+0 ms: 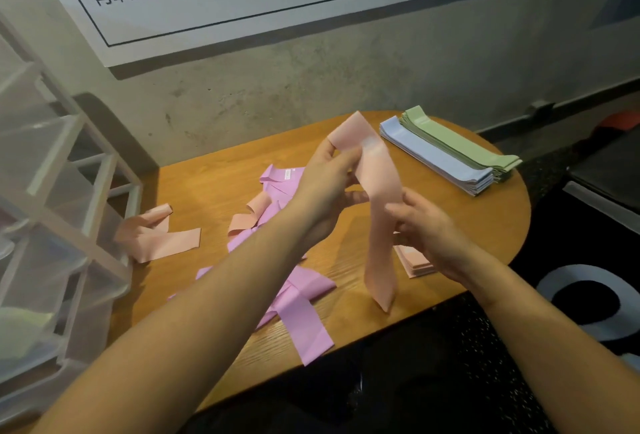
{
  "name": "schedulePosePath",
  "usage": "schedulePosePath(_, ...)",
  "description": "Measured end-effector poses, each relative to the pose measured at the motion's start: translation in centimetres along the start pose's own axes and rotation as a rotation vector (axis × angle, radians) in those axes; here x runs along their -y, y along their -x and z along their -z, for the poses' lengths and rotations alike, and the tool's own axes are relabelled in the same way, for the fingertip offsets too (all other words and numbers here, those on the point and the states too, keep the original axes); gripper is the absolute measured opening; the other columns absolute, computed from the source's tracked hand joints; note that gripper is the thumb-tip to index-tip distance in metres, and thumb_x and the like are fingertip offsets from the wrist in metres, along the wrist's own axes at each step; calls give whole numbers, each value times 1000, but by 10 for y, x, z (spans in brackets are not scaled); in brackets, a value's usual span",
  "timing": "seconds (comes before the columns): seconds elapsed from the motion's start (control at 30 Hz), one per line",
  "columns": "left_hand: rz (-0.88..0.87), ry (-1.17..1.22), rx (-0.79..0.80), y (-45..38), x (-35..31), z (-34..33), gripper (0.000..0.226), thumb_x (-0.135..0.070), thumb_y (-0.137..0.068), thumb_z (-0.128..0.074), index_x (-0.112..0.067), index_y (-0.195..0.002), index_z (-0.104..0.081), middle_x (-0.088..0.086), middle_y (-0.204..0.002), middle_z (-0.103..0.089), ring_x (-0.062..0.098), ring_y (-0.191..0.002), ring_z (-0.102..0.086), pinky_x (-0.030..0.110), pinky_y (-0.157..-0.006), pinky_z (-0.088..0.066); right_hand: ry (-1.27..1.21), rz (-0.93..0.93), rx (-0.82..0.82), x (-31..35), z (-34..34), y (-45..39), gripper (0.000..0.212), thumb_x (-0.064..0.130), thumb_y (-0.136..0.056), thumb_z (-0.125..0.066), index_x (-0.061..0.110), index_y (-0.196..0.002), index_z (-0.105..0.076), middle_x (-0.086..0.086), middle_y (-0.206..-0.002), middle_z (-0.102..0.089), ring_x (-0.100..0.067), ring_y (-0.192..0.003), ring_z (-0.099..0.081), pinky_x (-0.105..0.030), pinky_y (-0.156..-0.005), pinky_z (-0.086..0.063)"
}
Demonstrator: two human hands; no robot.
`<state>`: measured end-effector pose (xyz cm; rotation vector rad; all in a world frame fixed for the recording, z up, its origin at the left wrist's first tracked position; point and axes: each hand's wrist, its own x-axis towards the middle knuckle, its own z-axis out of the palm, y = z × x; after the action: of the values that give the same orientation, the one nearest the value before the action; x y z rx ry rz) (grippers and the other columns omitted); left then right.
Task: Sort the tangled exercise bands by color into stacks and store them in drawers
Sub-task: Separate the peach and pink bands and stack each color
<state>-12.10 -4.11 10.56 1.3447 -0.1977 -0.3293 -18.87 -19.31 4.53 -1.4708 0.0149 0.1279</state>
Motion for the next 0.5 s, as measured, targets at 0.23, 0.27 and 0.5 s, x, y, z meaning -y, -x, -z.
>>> schedulePosePath(0.23, 91, 35, -154, -47, 4, -8, 23, -12, -99, -52, -22, -118, -60, -1, -96, -70, 13, -75, -65, 27, -59, -52, 233, -51, -163, -15, 24, -6, 15, 23, -104, -51, 23, -108, -65, 6, -89, -72, -14, -82, -64, -33, -72, -50)
schedulePosePath(0.27, 102, 22, -174, -53, 7, -10, 21, -13, -98, -54, -22, -117, -60, -2, -94, -69, 12, -73, -64, 25, -57, -52, 252, -49, -225, -19, 29, -8, 17, 26, -104, -49, 29, -106, -66, 6, -93, -71, -16, -85, -64, -34, -74, -50)
schedulePosePath(0.5, 157, -120, -243, -98, 36, -24, 14, -24, -100, -60, -20, -113, -60, 2, -101, -68, 15, -83, -60, 24, -58, -49, 311, -110, -405, -28, 63, -12, 15, 36, -102, -51, 30, -113, -60, 9, -104, -67, -13, -94, -65, -35, -79, -53)
